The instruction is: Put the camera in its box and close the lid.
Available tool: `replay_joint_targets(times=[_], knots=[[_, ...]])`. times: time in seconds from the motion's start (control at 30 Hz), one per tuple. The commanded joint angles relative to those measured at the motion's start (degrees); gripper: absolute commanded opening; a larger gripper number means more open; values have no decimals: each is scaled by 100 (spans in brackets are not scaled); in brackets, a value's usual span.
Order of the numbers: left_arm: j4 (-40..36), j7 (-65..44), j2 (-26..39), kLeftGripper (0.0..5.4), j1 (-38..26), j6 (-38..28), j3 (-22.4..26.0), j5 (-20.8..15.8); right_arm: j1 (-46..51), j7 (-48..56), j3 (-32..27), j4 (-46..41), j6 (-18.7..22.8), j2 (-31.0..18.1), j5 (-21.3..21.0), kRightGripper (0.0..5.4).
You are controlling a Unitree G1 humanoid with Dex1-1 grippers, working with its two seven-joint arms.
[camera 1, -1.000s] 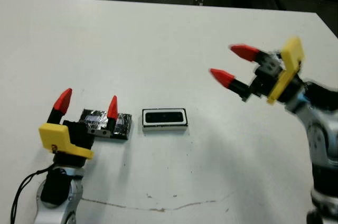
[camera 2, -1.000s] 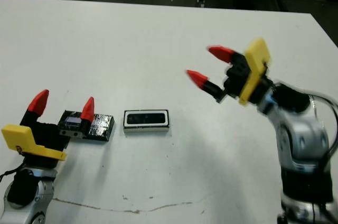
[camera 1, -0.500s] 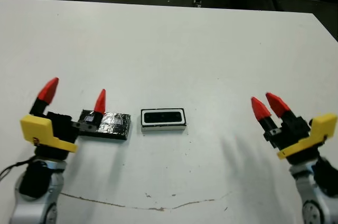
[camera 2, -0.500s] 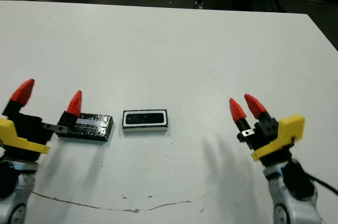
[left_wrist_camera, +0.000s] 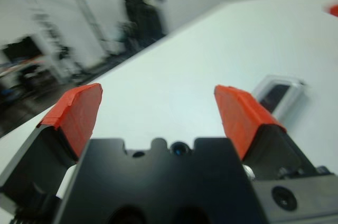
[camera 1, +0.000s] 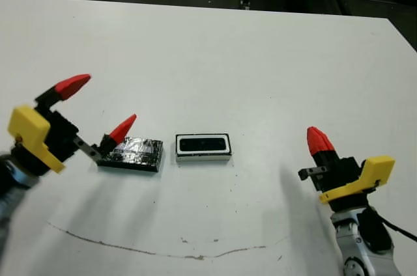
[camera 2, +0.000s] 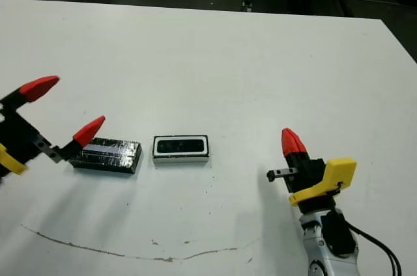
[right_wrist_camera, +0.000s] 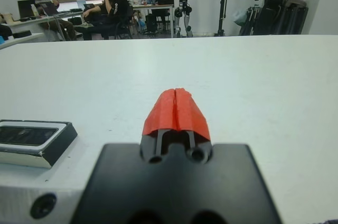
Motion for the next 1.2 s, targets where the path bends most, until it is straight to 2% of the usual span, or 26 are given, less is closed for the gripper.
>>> replay_joint_targets(times=[0.03,0.13,0.23,0.3,0.43,0.53,0.67,0.73,1.0,1.2], knots=[[1031,-1408,683,540,-918,232,-371,-238,16,-50,-18,87,-110,-64,-20,1],[1957,-2705,968,540,-1807,217,-880,-215,29,-87,-8,76,-108,-71,-40,1],[2522,-3576,1058,540,-2514,-1,-1431,122,44,-129,2,39,-80,-83,-42,1],[2743,-3939,1034,540,-2863,-265,-1718,392,38,-140,-6,14,-46,-96,11,1],[3277,-4515,778,540,-3325,-701,-2172,505,26,-176,-37,1,-59,-111,20,1],[3411,-4543,701,540,-3433,-832,-2407,443,32,-224,-45,-24,-45,-116,-4,1],[3559,-4543,751,540,-3661,-618,-3011,-39,14,-258,-31,-14,-18,-123,23,1],[3588,-4543,814,540,-3782,-467,-3285,-160,13,-276,-17,-14,-23,-132,-8,1],[3654,-4543,918,540,-3746,-489,-3943,-583,1,-357,5,-64,49,-122,24,1],[3760,-4543,879,540,-3688,-309,-4162,-334,10,-372,4,-103,96,-129,43,1]])
